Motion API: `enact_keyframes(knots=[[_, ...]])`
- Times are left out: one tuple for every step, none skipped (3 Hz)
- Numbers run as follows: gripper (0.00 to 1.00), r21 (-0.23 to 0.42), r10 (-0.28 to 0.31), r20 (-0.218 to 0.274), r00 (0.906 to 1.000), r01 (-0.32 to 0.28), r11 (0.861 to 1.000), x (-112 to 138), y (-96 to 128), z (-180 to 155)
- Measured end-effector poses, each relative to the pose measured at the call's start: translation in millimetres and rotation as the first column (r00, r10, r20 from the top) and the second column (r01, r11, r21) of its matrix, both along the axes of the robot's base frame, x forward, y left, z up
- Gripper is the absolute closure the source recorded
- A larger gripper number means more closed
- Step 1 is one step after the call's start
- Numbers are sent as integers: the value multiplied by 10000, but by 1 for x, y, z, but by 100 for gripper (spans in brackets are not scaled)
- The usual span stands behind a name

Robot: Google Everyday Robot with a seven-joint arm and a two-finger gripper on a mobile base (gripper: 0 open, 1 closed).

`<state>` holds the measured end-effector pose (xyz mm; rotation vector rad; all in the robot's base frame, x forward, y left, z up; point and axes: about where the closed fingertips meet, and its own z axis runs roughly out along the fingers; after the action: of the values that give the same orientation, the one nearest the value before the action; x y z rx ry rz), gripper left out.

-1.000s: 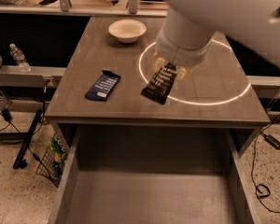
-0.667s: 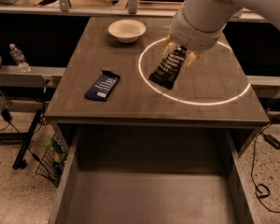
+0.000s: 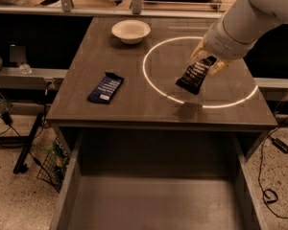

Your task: Pick rxbar chocolate from top drawer and place on counter

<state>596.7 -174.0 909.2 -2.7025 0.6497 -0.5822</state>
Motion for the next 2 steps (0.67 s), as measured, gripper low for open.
enact_keyframes(knots=[[100,11,-89,48,9999,89,10000,2,-9,-4],[74,-31,-274,-96,9996,274,9996,11,-31,-16]])
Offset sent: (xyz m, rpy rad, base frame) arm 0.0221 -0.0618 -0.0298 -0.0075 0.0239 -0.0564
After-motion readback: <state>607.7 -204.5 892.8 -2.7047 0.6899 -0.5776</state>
